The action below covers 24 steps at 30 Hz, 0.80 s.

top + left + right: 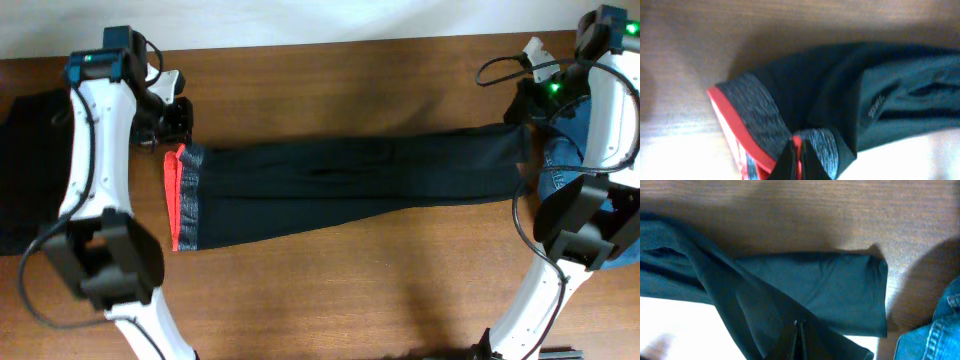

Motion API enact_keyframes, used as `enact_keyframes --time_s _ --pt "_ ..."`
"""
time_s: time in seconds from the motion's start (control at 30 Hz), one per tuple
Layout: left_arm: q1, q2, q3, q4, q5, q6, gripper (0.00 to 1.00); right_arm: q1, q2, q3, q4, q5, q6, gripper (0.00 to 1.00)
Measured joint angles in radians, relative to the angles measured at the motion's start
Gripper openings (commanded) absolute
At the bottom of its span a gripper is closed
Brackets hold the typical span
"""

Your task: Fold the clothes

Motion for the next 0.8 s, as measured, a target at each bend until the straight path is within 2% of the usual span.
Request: enact_keyframes --time_s 0.23,0.43,0.8 --pt "0.000 -0.289 -0.340 0.211 -0.003 -0.039 0.01 -0.006 0.000 0.000 -0.045 0.000 0.003 0.04" --pt "0.000 -0.321 -0.568 0.317 -0.004 -0.054 0.01 -0.006 0.000 0.000 -0.067 0.000 0.019 0.04" --pt "0.000 -0.313 -0.602 0.334 -0.004 -0.054 0.01 -0.006 -0.029 -0.002 -0.098 0.005 0.026 0.04"
